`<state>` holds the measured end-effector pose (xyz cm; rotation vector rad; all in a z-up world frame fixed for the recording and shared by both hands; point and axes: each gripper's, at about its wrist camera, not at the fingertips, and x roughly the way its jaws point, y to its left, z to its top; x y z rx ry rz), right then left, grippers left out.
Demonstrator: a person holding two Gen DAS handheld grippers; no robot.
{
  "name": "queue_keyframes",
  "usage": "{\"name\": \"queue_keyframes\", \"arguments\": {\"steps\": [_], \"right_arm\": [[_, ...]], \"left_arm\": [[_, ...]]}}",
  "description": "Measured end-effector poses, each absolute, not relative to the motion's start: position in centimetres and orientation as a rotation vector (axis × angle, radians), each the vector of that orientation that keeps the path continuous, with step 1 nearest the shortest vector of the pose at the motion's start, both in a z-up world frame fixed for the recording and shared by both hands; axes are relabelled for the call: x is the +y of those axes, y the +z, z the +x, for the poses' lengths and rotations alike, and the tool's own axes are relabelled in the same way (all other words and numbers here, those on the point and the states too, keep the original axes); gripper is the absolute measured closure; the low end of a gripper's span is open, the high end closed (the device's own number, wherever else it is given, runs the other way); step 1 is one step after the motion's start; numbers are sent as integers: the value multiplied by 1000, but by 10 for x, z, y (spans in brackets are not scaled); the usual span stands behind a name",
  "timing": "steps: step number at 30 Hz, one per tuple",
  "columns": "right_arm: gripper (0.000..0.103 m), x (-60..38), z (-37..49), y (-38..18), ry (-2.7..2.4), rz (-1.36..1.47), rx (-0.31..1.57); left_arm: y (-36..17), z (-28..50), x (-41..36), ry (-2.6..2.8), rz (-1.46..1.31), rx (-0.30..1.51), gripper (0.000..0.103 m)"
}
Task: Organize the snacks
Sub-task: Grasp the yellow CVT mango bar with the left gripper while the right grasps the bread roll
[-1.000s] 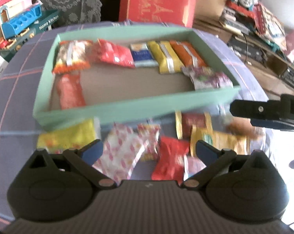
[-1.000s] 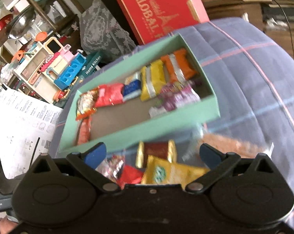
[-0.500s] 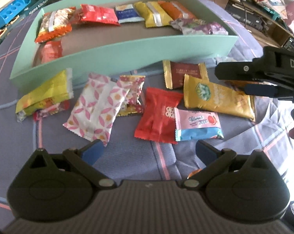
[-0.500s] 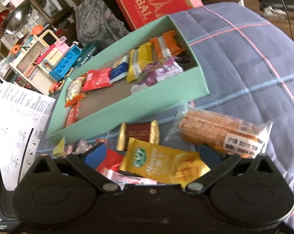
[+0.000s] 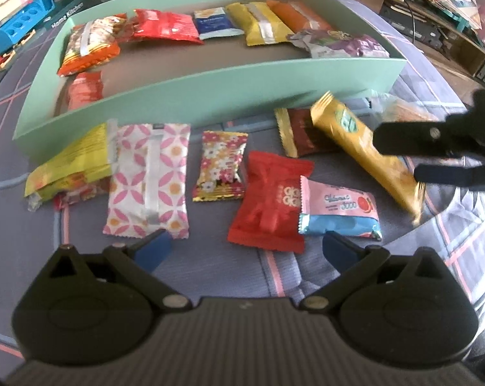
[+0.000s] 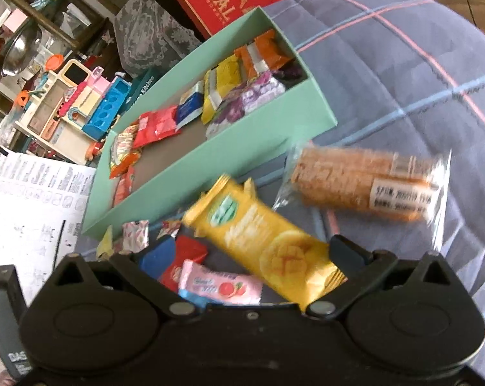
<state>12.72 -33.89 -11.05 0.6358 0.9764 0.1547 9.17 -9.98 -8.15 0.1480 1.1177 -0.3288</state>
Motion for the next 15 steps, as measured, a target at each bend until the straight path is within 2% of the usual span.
{"name": "queue_keyframes", "arguments": {"steps": [7, 15], "right_arm": [[0, -334, 117, -108, 211, 727, 996], [0, -378, 108, -83, 93, 674, 865]], "left_arm": [[-67, 89, -96, -356, 84, 1097, 0], [-51, 97, -149, -424, 113, 1036, 0]]}}
